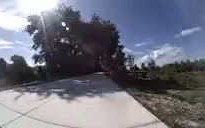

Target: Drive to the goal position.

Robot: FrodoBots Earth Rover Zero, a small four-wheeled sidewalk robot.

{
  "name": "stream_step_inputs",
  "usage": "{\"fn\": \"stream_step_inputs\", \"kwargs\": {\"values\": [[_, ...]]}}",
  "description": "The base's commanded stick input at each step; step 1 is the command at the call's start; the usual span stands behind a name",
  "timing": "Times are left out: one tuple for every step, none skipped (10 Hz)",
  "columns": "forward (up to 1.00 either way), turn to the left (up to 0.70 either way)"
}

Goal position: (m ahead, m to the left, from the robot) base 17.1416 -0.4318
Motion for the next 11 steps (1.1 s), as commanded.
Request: {"fn": "stream_step_inputs", "kwargs": {"values": [[0.85, 0.0], [0.85, 0.0], [0.85, 0.0], [0.85, 0.0], [0.85, 0.0], [0.85, 0.0], [0.85, 0.0], [0.85, 0.0], [0.85, 0.0], [0.85, 0.0], [0.85, 0.0]]}}
